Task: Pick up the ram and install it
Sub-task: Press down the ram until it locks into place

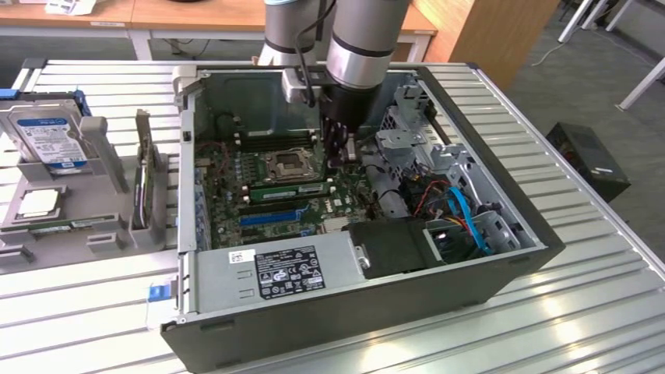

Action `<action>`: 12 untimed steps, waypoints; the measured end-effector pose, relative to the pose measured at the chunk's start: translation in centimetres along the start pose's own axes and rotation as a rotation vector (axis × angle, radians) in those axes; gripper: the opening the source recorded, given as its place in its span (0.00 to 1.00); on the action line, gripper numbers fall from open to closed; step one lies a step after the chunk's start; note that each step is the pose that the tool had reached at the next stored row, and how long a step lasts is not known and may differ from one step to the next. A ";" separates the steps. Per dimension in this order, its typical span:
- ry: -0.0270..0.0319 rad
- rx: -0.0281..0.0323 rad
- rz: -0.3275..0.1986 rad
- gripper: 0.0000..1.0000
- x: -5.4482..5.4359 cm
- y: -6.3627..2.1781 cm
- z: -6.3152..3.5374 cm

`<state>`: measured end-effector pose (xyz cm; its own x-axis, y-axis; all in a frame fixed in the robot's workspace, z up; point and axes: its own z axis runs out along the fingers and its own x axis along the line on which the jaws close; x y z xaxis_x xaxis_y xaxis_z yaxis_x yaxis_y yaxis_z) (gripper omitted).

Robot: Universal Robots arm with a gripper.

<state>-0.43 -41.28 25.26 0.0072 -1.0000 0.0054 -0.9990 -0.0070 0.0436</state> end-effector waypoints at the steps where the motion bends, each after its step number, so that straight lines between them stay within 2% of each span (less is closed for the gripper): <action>1: 0.0000 0.0000 0.000 0.10 0.0 0.00 0.10; 12: 0.0000 0.0001 0.000 0.10 0.0 -0.05 1.06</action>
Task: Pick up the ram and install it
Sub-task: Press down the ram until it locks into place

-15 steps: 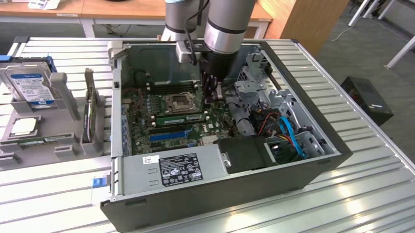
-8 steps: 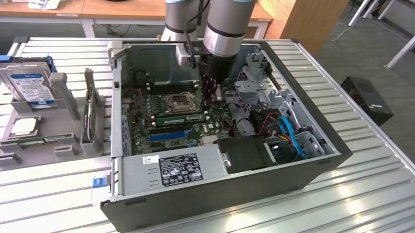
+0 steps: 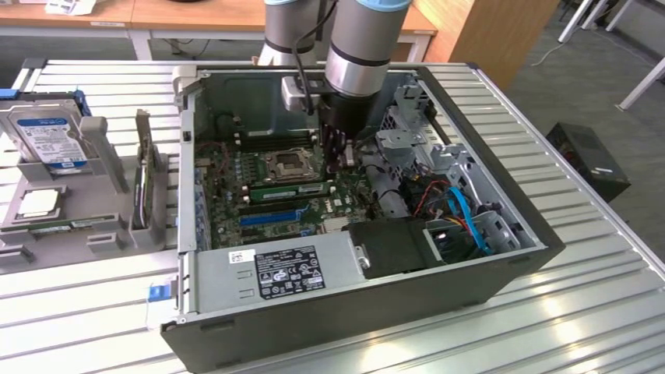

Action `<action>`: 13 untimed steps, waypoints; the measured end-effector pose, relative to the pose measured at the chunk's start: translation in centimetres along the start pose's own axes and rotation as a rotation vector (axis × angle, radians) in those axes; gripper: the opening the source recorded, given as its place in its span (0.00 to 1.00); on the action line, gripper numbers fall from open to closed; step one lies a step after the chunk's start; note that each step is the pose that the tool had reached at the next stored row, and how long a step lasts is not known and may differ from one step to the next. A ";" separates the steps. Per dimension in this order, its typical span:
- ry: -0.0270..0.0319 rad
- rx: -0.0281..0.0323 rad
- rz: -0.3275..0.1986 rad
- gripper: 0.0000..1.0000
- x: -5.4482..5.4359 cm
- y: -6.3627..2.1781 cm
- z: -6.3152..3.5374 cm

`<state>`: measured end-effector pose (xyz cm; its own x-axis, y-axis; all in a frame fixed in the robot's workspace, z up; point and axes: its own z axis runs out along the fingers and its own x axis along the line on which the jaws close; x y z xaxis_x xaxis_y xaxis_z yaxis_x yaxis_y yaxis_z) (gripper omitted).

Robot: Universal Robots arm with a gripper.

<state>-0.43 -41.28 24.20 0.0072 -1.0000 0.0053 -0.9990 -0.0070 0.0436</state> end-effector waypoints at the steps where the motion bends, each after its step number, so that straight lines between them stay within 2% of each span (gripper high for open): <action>1: 0.0001 0.0000 0.000 0.10 0.0 0.00 0.09; 6: 0.0001 0.0000 0.000 0.10 0.0 -0.01 0.33; 13: 0.0000 -0.0003 0.000 0.10 0.0 -0.71 0.31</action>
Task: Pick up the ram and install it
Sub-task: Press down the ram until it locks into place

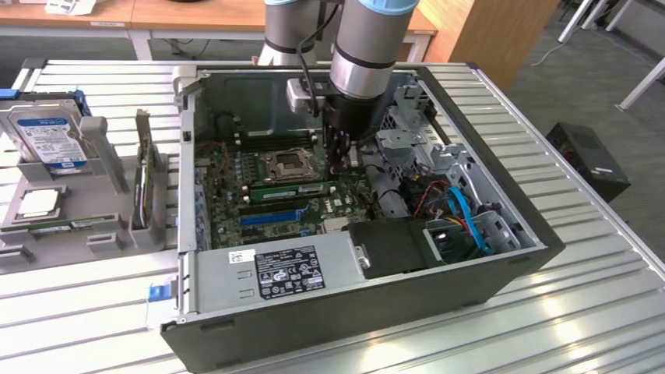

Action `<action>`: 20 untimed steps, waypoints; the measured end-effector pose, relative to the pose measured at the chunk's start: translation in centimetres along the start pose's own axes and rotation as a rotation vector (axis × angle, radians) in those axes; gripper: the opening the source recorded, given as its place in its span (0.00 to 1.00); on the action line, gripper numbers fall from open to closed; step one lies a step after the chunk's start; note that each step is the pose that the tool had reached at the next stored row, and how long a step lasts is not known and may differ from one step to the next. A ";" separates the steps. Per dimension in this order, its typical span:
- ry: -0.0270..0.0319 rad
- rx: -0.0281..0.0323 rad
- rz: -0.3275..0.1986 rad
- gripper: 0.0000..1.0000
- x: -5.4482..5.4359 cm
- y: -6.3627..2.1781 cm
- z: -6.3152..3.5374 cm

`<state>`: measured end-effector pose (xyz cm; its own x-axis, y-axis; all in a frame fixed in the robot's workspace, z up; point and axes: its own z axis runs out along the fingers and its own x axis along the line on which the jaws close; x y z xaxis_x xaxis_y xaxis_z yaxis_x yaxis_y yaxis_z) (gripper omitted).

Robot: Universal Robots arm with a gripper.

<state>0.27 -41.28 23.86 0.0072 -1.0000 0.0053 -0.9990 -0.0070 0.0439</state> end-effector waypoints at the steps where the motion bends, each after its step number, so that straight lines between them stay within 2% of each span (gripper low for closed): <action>1: 0.0001 0.0000 0.000 0.10 0.0 0.00 0.00; 11: -0.0003 0.0000 0.000 0.10 0.0 -0.02 0.50; 20: -0.0014 0.0000 0.000 0.10 -0.1 -0.03 0.56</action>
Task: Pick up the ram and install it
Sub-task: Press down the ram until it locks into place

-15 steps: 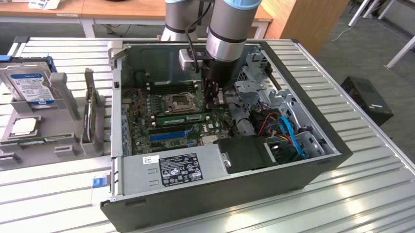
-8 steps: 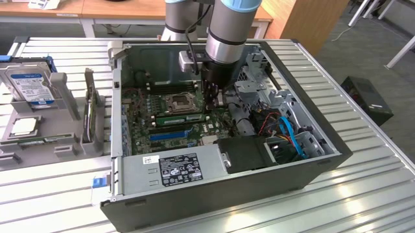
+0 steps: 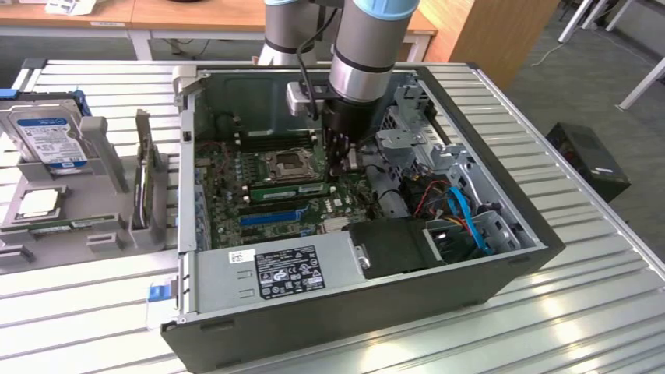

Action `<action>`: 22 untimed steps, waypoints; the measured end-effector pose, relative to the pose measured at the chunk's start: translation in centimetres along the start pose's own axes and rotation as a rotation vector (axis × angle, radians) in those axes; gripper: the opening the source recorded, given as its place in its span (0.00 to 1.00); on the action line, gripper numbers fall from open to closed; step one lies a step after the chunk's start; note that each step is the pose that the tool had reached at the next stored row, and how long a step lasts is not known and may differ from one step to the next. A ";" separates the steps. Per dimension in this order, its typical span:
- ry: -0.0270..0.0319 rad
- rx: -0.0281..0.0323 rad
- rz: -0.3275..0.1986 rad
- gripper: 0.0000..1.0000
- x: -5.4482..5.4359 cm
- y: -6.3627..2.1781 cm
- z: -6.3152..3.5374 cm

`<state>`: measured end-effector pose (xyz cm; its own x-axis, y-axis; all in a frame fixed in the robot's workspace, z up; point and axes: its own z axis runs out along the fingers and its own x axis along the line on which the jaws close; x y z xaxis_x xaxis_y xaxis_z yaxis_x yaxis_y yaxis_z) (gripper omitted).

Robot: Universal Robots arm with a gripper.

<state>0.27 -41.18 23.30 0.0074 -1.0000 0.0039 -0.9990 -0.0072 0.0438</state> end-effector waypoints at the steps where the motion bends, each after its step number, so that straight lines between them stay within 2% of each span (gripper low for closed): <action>1: -0.0002 0.0000 0.000 0.10 -0.1 0.01 0.01; 22: 0.0000 0.0000 0.000 0.10 -0.3 -0.01 0.36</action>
<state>0.27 -40.91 22.94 0.0072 -1.0000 0.0040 -0.9990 -0.0071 0.0439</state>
